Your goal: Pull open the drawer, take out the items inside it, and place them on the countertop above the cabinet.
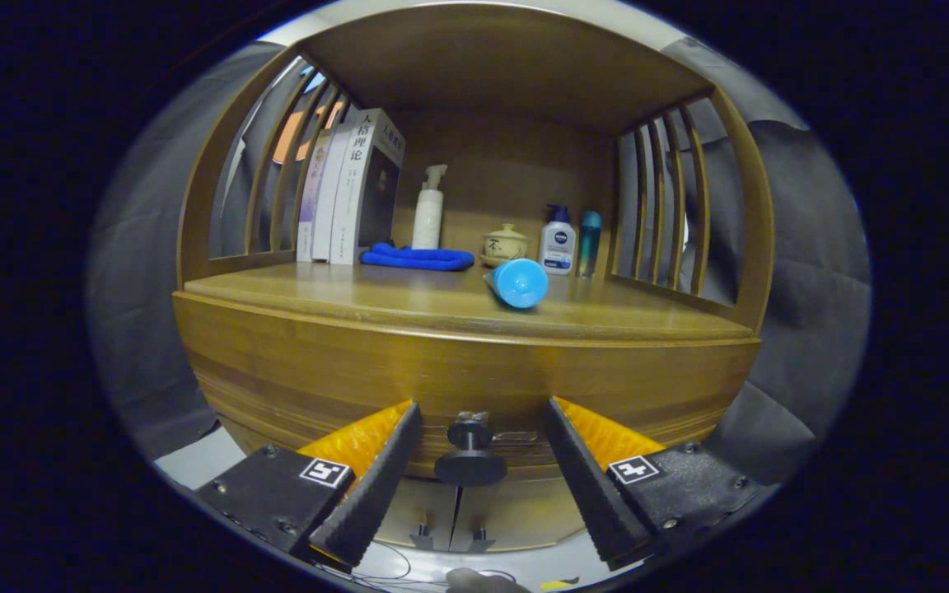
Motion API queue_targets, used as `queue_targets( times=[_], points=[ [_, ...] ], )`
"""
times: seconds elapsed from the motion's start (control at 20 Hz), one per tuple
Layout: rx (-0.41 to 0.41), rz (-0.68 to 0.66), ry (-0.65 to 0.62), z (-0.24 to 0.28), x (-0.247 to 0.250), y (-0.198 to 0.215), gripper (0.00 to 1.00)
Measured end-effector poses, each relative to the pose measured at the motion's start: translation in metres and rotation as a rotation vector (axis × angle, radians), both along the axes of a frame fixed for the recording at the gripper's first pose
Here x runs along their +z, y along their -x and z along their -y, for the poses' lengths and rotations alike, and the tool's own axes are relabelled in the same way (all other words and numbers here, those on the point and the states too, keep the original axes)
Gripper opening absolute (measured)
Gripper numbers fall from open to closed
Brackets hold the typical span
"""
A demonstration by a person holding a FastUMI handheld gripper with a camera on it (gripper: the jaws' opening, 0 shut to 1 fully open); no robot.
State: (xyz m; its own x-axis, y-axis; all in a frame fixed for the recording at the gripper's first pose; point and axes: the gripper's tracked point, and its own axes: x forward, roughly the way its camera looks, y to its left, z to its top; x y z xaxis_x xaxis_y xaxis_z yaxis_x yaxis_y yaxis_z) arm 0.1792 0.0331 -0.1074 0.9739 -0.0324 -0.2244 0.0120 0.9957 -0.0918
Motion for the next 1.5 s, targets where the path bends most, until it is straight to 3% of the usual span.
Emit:
queue_targets(
  times=[0.25, 0.5, 0.8, 0.95, 1.3, 1.5],
  points=[
    [0.037, -0.025, 0.065, 0.007, 0.002, 0.007, 1.0],
    [0.076, 0.052, 0.064, 0.03, 0.033, 0.102, 1.0],
    [0.103, 0.162, -0.051, 0.036, 0.086, 0.17, 1.0],
    [0.06, 0.211, -0.088, 0.052, 0.095, 0.175, 1.0],
    [0.038, 0.167, -0.201, 0.072, 0.091, 0.176, 1.0],
    [0.028, 0.172, -0.179, 0.076, 0.094, 0.178, 0.99]
  ],
)
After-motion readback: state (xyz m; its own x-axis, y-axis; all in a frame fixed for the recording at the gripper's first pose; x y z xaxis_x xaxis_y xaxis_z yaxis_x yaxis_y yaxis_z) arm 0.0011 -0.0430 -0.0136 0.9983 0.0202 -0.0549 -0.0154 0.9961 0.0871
